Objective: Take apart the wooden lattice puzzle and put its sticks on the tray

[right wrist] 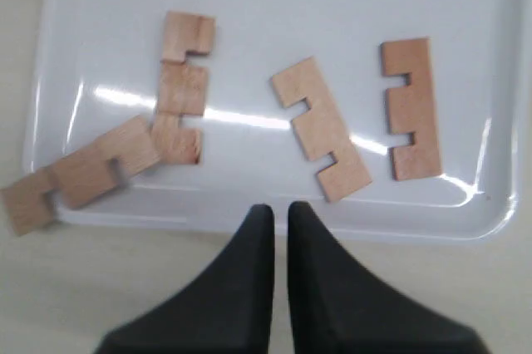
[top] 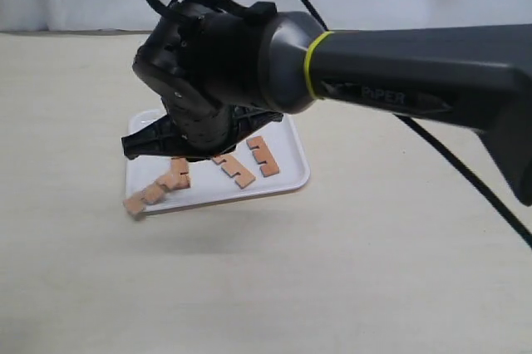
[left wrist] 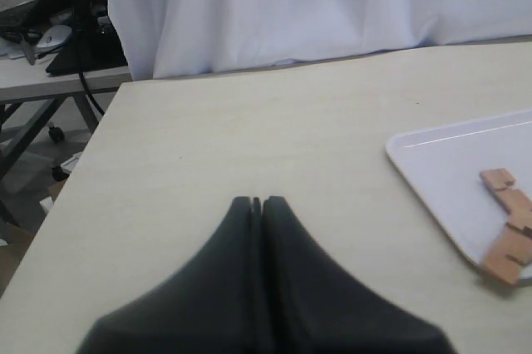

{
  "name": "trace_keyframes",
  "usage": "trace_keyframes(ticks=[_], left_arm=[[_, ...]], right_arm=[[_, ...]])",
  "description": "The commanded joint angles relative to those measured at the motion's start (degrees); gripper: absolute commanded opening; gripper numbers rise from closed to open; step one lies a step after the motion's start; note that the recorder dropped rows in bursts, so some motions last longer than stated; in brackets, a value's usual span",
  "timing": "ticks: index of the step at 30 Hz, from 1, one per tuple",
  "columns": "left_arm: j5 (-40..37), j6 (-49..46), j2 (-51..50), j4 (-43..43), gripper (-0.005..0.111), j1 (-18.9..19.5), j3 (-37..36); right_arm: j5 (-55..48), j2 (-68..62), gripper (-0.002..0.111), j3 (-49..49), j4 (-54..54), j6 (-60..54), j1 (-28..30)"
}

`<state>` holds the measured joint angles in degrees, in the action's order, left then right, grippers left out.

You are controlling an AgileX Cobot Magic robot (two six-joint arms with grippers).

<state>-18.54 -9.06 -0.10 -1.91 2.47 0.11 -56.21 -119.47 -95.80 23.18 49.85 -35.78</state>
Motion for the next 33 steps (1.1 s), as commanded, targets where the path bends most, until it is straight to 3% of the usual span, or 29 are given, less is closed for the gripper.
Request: trace_keyframes(ticks=[1, 9, 12, 17, 19, 21, 30, 33], left_arm=[[0.89, -0.08, 0.1, -0.15, 0.0, -0.62, -0.11], [0.89, -0.08, 0.1, -0.15, 0.0, -0.62, -0.11], [0.89, -0.08, 0.1, -0.15, 0.0, -0.62, -0.11], [0.89, -0.08, 0.1, -0.26, 0.0, -0.62, -0.11], [0.89, -0.08, 0.1, -0.26, 0.0, -0.62, -0.11], [0.89, -0.08, 0.1, -0.26, 0.0, -0.62, -0.11], [0.89, -0.08, 0.1, -0.26, 0.0, -0.62, -0.11], [0.89, -0.08, 0.1, -0.26, 0.0, -0.62, -0.11]], right_arm=[[-0.63, 1.47, 0.004, -0.07, 6.96, 3.52, 0.31], [6.95, 1.35, 0.004, 0.26, 1.08, 3.06, 0.31], [13.64, 1.35, 0.004, 0.26, -5.91, -4.22, 0.31], [24.49, 1.1, 0.004, 0.11, -33.38, -37.48, 0.31], [23.76, 0.51, 0.004, -0.51, -43.52, -53.56, 0.31], [19.37, -1.1, 0.005, -2.22, -49.68, -61.22, 0.31], [0.73, -12.49, 0.005, -14.29, -41.34, -51.93, 0.31], [-1.77, -15.67, 0.009, -19.21, -38.87, -49.85, 0.08]])
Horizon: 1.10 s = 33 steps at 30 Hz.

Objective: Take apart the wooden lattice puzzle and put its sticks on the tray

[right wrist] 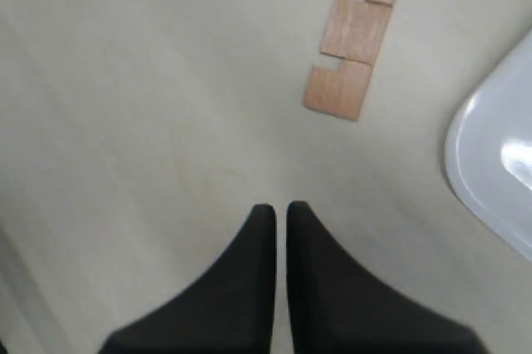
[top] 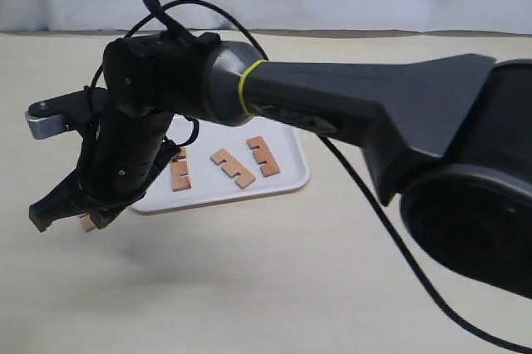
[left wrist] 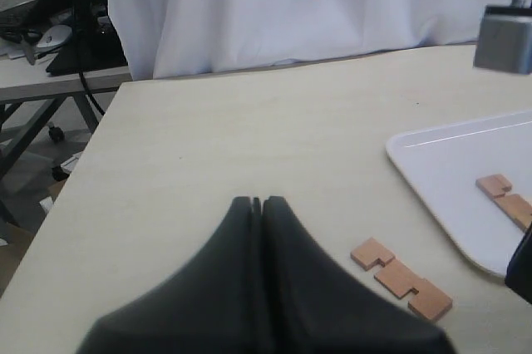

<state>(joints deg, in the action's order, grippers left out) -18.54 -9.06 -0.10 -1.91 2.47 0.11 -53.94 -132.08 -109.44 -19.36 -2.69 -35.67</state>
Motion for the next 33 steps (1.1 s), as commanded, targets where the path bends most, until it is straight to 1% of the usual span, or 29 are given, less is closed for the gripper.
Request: trace_keyframes(ticks=[1, 4, 5, 10, 13, 17, 22, 23, 25, 31, 33], left_arm=[[0.89, -0.08, 0.1, -0.26, 0.0, -0.62, -0.11], [0.89, -0.08, 0.1, -0.26, 0.0, -0.62, -0.11], [0.89, -0.08, 0.1, -0.26, 0.0, -0.62, -0.11], [0.89, -0.08, 0.1, -0.26, 0.0, -0.62, -0.11], [0.89, -0.08, 0.1, -0.26, 0.0, -0.62, -0.11], [0.89, -0.08, 0.1, -0.12, 0.0, -0.62, -0.11], [0.89, -0.08, 0.1, -0.12, 0.0, -0.62, -0.11], [0.89, -0.08, 0.1, -0.12, 0.0, -0.62, -0.11], [0.89, -0.08, 0.1, -0.12, 0.0, -0.62, -0.11], [0.89, -0.08, 0.1, -0.12, 0.0, -0.62, -0.11], [0.89, -0.08, 0.1, -0.12, 0.0, -0.62, -0.11]], right_arm=[[-4.46, -3.71, 0.012, -6.83, 4.04, 2.69, -0.14], [-4.24, -5.58, 0.023, -10.1, 5.85, 3.69, -1.15], [-3.49, -6.2, 0.028, -10.93, 7.23, 4.68, -1.77], [0.34, -8.72, 0.047, -12.64, 14.62, 9.54, -3.99], [3.89, -9.96, 0.055, -12.64, 16.28, 11.78, -4.88], [4.89, -11.67, 0.056, -12.64, 18.7, 15.5, -5.11], [4.9, -13.23, 0.056, -12.64, 18.73, 15.52, -5.11], [5.08, -13.5, 0.055, -12.64, 18.73, 15.52, -5.11], [5.39, -13.75, 0.049, -12.64, 18.73, 15.52, -5.11], [4.54, -13.76, 0.006, -12.64, 18.5, 15.52, -5.11], [4.4, -13.54, 0.004, -12.64, 17.84, 15.61, -5.11]])
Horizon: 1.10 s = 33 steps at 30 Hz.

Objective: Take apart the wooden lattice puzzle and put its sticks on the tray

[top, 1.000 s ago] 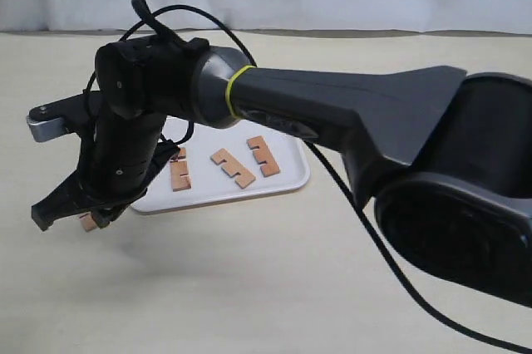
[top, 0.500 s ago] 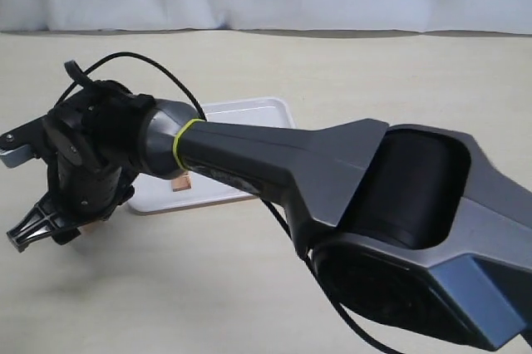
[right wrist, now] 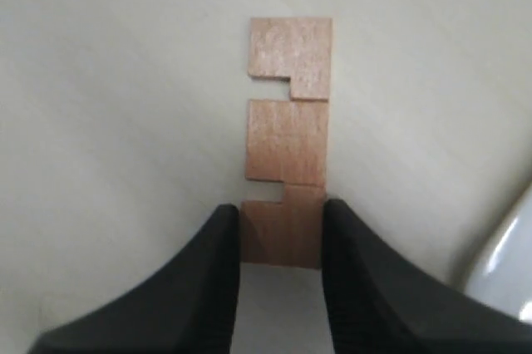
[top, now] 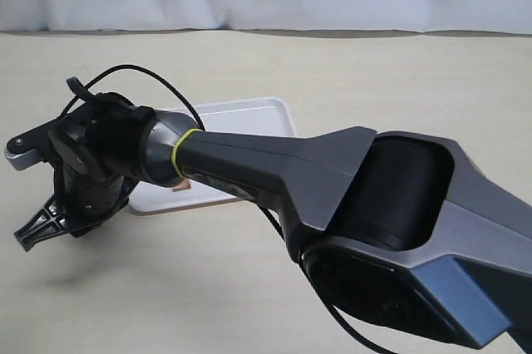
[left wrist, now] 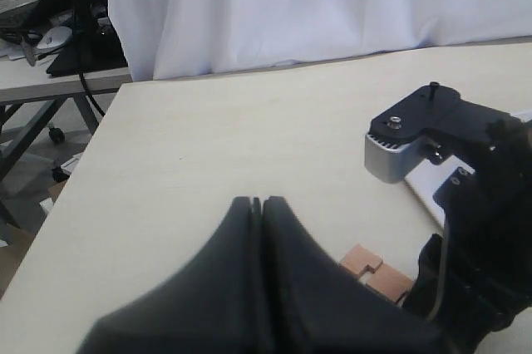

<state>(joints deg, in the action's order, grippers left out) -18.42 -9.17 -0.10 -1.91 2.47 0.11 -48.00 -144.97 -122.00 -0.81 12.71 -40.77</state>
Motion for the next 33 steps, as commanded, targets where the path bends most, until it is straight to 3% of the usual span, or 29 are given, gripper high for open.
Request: trace_keyframes(ticks=[1, 7, 12, 24, 33], left_arm=[[0.77, 0.04, 0.1, -0.12, 0.0, -0.62, -0.11], [0.77, 0.04, 0.1, -0.12, 0.0, -0.62, -0.11], [0.77, 0.04, 0.1, -0.26, 0.0, -0.62, -0.11], [0.77, 0.04, 0.1, -0.26, 0.0, -0.62, -0.11], [0.77, 0.04, 0.1, -0.26, 0.0, -0.62, -0.11]], right_arm=[[-1.54, -0.52, 0.004, -0.08, -1.25, 0.21, -0.02], [-1.03, 3.74, 0.004, -0.19, 1.85, 0.21, 0.67], [-3.61, 8.48, 0.004, -0.19, 3.69, 0.35, 4.9], [-21.97, 7.97, 0.005, -0.19, 3.28, 0.02, 17.02], [-21.97, 7.68, 0.008, -0.19, 0.81, -3.18, 17.51]])
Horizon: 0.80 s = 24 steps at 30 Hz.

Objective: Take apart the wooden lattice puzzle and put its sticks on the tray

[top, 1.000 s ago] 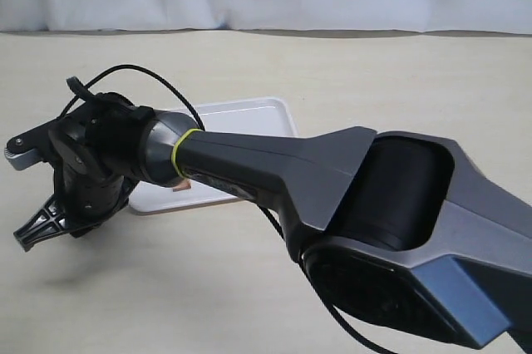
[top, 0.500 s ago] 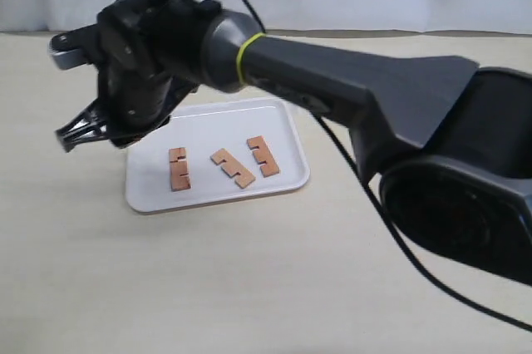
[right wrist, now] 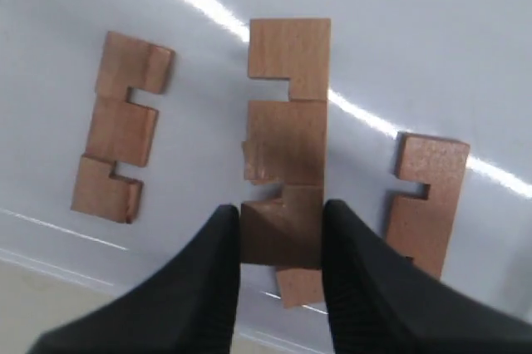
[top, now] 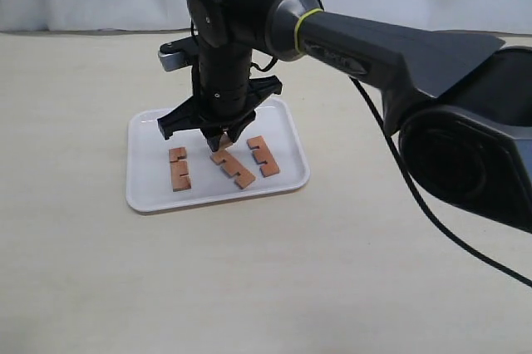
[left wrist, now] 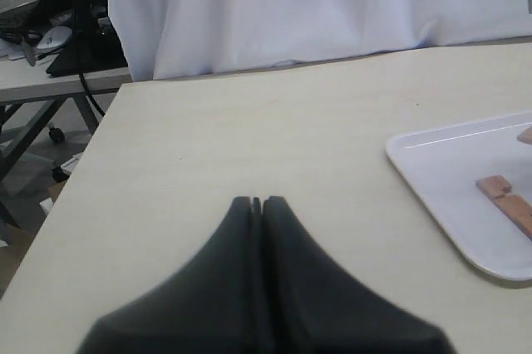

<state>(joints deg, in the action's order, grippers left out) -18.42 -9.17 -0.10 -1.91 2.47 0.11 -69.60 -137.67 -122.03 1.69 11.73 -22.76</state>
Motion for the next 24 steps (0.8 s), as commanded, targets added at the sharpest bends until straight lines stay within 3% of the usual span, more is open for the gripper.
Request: trace_keyframes(ticks=[1, 8, 12, 14, 15, 16, 20, 24], left_arm=[[0.77, 0.04, 0.1, -0.26, 0.0, -0.62, -0.11], [0.77, 0.04, 0.1, -0.26, 0.0, -0.62, -0.11], [0.77, 0.04, 0.1, -0.26, 0.0, -0.62, -0.11], [0.77, 0.04, 0.1, -0.26, 0.0, -0.62, -0.11], [0.77, 0.04, 0.1, -0.26, 0.0, -0.62, -0.11], [0.77, 0.04, 0.1, -0.26, 0.0, -0.62, -0.11], [0.77, 0.04, 0.1, -0.26, 0.0, -0.62, -0.11], [0.77, 0.04, 0.1, -0.26, 0.0, -0.62, -0.11]], right_arm=[[-0.07, 0.39, 0.011, -0.17, -2.22, -2.2, -0.48], [0.06, 0.39, 0.045, -0.17, -5.5, -1.97, -0.74], [-0.37, 0.49, 0.049, -1.85, -5.1, -1.97, -0.63], [-0.37, 1.61, 0.038, -3.49, -5.11, -3.08, -0.06], [-0.37, 3.43, 0.014, -3.49, -5.51, -5.95, -0.06], [-0.37, 4.35, 0.004, -3.49, -5.51, -7.15, -0.06], [-0.37, 9.71, 0.004, -1.47, -5.77, -10.19, 1.15], [-0.37, 19.27, 0.004, 11.21, -4.94, -13.06, 1.45]])
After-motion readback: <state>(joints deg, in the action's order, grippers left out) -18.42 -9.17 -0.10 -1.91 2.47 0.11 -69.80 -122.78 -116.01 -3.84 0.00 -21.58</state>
